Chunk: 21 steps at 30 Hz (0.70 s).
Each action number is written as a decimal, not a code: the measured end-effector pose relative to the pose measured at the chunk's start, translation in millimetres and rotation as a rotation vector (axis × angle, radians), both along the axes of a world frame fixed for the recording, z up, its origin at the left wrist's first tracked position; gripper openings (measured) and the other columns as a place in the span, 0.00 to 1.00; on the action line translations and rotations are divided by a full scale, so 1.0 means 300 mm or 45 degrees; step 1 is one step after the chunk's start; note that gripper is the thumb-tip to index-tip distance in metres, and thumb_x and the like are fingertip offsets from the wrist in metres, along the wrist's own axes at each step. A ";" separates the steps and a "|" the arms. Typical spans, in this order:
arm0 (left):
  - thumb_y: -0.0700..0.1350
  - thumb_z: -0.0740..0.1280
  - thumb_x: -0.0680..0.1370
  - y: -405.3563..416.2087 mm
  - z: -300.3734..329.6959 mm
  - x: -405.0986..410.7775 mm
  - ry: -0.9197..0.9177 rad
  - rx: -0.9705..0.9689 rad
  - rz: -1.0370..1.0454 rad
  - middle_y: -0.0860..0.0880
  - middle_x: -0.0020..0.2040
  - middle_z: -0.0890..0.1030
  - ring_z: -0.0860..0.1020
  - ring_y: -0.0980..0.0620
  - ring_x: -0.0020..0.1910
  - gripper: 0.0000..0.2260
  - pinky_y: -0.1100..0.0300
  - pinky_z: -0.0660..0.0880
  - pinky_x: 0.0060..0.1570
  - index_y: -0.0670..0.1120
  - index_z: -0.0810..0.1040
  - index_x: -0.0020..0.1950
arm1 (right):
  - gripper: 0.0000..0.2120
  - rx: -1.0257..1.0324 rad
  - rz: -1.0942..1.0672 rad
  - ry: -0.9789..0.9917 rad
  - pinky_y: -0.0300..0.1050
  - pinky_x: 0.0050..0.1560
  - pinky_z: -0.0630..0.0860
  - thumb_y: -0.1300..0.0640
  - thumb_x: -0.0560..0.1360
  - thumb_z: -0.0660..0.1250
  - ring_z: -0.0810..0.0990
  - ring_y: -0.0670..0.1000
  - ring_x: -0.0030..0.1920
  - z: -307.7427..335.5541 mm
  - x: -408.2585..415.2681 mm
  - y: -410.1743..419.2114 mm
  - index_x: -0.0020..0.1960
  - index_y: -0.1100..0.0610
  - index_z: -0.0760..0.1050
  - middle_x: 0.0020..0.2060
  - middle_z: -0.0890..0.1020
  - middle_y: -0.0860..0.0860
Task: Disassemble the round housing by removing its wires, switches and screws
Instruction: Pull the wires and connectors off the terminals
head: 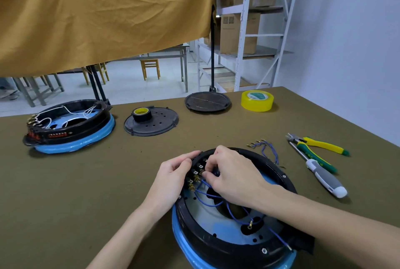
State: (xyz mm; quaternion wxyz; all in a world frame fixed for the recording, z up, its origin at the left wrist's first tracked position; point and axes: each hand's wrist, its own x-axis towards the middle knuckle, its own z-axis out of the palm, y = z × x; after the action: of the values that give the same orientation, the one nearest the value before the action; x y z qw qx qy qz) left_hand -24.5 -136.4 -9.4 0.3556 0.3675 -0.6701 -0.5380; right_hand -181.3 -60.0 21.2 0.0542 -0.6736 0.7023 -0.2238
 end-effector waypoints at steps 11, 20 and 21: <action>0.40 0.59 0.85 0.001 -0.002 -0.007 0.017 0.004 0.030 0.60 0.57 0.86 0.82 0.62 0.59 0.17 0.63 0.75 0.61 0.55 0.84 0.63 | 0.09 -0.011 0.024 0.012 0.46 0.41 0.65 0.46 0.79 0.66 0.72 0.47 0.44 0.004 0.001 0.008 0.41 0.47 0.74 0.43 0.70 0.44; 0.39 0.59 0.85 0.008 -0.001 -0.001 0.029 0.000 0.036 0.57 0.57 0.87 0.82 0.60 0.60 0.17 0.60 0.75 0.64 0.53 0.84 0.63 | 0.09 0.022 0.011 -0.030 0.46 0.44 0.69 0.46 0.79 0.66 0.75 0.49 0.47 0.013 -0.002 0.011 0.42 0.47 0.76 0.45 0.73 0.44; 0.39 0.59 0.85 0.009 0.000 -0.002 0.032 0.003 0.041 0.57 0.57 0.87 0.82 0.59 0.60 0.17 0.59 0.75 0.64 0.53 0.85 0.63 | 0.09 0.019 0.015 -0.024 0.46 0.43 0.68 0.46 0.79 0.66 0.75 0.49 0.47 0.015 -0.002 0.010 0.42 0.47 0.77 0.45 0.72 0.44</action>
State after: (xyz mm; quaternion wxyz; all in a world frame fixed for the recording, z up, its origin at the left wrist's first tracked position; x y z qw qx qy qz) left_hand -25.0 -133.8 -9.4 0.3721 0.3718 -0.6591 -0.5375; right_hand -182.0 -57.0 25.6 0.0671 -0.6751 0.6995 -0.2245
